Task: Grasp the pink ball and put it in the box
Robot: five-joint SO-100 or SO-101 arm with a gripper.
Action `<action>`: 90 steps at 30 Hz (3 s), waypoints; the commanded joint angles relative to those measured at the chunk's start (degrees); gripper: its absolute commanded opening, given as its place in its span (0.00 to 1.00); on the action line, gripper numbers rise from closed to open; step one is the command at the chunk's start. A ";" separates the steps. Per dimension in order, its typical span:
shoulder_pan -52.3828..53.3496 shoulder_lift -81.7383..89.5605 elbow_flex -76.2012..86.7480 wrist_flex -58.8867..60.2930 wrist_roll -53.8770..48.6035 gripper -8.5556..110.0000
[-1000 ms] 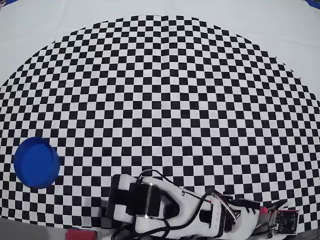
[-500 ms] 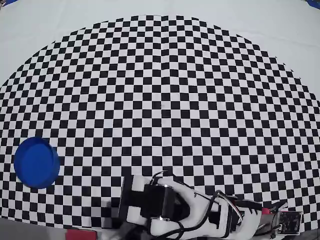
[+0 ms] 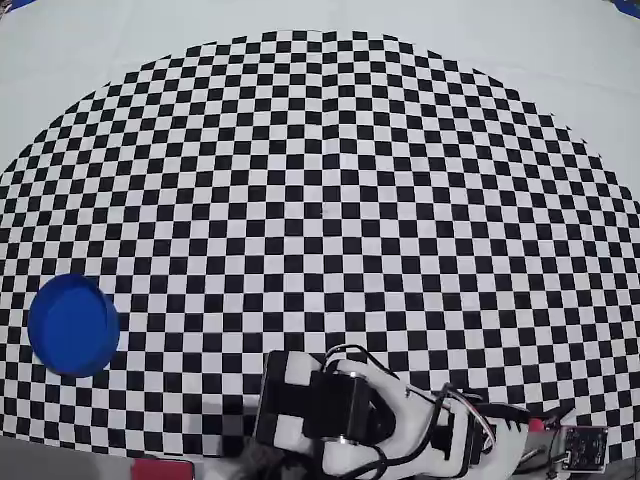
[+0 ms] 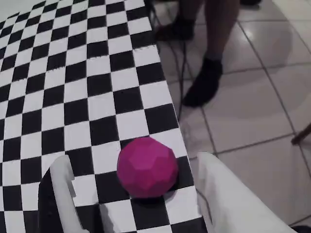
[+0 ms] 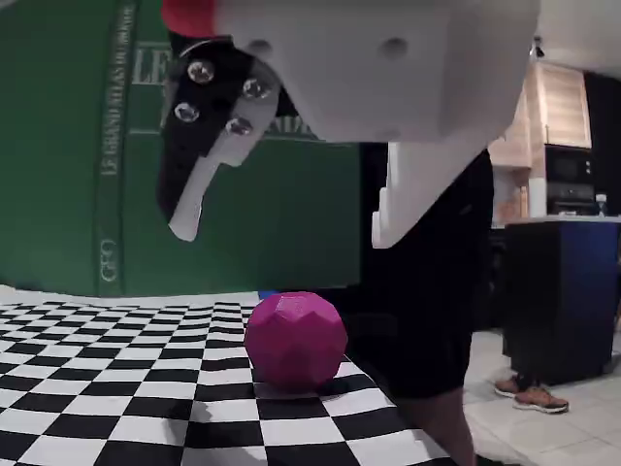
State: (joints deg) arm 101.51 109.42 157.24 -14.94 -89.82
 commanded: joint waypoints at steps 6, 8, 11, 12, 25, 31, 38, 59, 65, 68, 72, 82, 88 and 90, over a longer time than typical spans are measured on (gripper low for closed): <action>0.97 -2.55 -3.43 -1.93 -0.62 0.32; 0.97 -3.52 -3.96 -2.02 -0.62 0.32; 0.97 -4.83 -4.75 -2.20 -0.62 0.32; 0.97 -5.45 -5.19 -2.29 -0.62 0.32; 0.88 -12.22 -9.23 -4.48 -0.62 0.32; 0.70 -14.24 -10.37 -4.83 -0.62 0.32; 0.44 -16.44 -11.87 -5.01 -0.62 0.32; 0.35 -23.29 -16.61 -6.33 -0.62 0.32; 0.35 -24.43 -17.58 -6.33 -0.62 0.32; 0.35 -24.79 -17.75 -6.33 -0.62 0.32; 0.35 -25.58 -18.19 -6.42 -0.62 0.32; 0.35 -27.60 -20.04 -6.59 -0.62 0.32; 0.18 -27.77 -20.04 -6.68 -0.62 0.32; 0.09 -27.86 -20.04 -6.68 -0.62 0.32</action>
State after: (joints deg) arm 101.87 81.56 139.13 -20.57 -89.82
